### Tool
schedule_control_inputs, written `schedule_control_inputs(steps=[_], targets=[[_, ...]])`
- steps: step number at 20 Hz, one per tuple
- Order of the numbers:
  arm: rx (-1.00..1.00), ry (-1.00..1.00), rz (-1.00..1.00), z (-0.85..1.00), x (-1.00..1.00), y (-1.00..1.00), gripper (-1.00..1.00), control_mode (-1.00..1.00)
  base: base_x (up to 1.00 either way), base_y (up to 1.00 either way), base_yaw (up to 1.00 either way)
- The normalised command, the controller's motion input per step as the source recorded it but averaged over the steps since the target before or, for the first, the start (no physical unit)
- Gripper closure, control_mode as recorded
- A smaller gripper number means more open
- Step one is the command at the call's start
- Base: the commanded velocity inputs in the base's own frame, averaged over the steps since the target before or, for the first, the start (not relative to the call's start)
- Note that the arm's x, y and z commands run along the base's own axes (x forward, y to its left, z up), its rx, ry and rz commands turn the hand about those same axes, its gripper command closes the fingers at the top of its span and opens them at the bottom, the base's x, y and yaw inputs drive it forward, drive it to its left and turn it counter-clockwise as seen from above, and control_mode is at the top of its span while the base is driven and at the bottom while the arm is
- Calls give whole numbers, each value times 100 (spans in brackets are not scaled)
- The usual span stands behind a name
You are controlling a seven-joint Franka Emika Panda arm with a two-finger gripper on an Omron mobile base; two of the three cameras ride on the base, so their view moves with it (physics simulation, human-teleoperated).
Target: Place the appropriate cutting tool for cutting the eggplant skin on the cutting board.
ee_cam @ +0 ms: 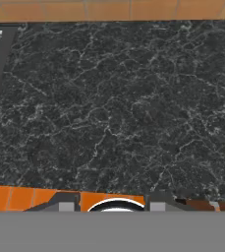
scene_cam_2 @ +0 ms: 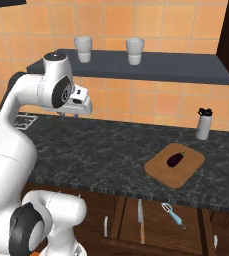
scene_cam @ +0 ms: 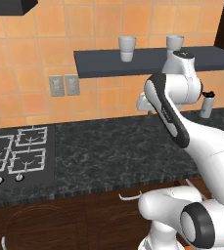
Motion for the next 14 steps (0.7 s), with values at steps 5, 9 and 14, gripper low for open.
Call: schedule_control_inputs(steps=[5,9,14], targets=[[7,-4,-3,-4,-32,-39,-100,-100,0,0,0],[12,1,-7,-54,-48,-100,-100,-100,0,0,0],[-15,3,0,-93,5,-69,-100,-100,0,0,0]])
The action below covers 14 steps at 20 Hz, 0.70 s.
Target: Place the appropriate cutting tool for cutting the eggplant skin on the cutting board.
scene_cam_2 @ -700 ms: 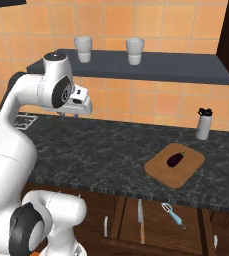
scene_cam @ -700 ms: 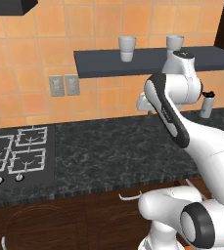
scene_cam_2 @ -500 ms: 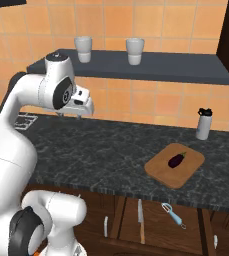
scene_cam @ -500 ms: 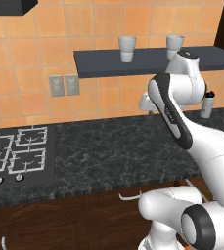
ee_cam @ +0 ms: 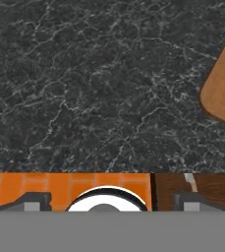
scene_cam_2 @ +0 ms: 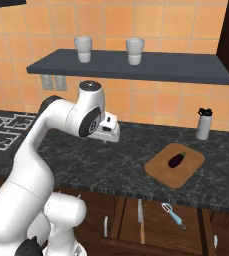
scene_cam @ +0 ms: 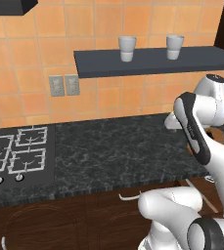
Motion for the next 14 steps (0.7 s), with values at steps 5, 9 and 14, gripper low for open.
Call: schedule_control_inputs(steps=[5,9,14], targets=[[-10,20,0,-53,17,-69,-100,-100,0,0,0],[-1,32,0,-51,-6,-74,-100,-100,0,0,0],[1,18,0,-37,-44,-63,-100,-100,0,0,0]])
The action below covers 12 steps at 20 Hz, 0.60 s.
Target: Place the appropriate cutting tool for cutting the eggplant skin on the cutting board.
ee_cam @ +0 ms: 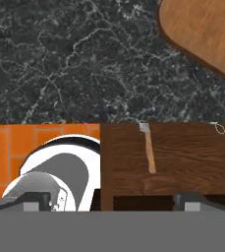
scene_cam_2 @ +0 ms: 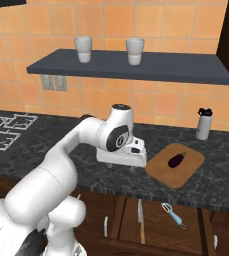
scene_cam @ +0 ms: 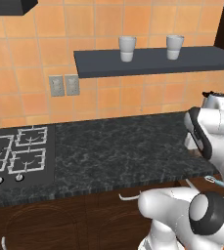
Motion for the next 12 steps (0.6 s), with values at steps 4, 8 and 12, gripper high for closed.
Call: schedule_control_inputs(steps=[4,8,12], targets=[[5,1,0,-25,-71,-81,-100,-100,0,0,0],[1,1,0,-47,-63,-67,-100,-100,0,0,0],[1,7,0,-44,-36,-50,-100,-100,0,0,0]])
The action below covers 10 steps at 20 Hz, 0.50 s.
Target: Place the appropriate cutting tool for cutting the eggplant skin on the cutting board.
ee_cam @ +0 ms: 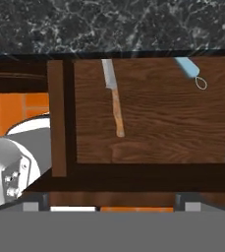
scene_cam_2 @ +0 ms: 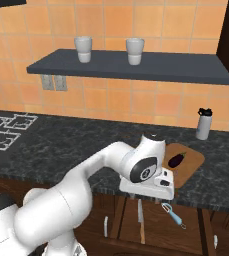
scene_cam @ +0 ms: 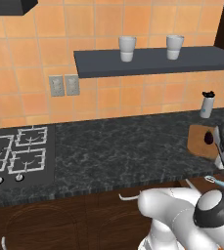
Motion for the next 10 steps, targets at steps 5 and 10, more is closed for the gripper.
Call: schedule_control_inputs(steps=[5,10], targets=[[0,6,0,-55,-9,-35,-100,-100,0,0,0],[1,5,0,-51,0,-25,-100,-100,0,0,0]])
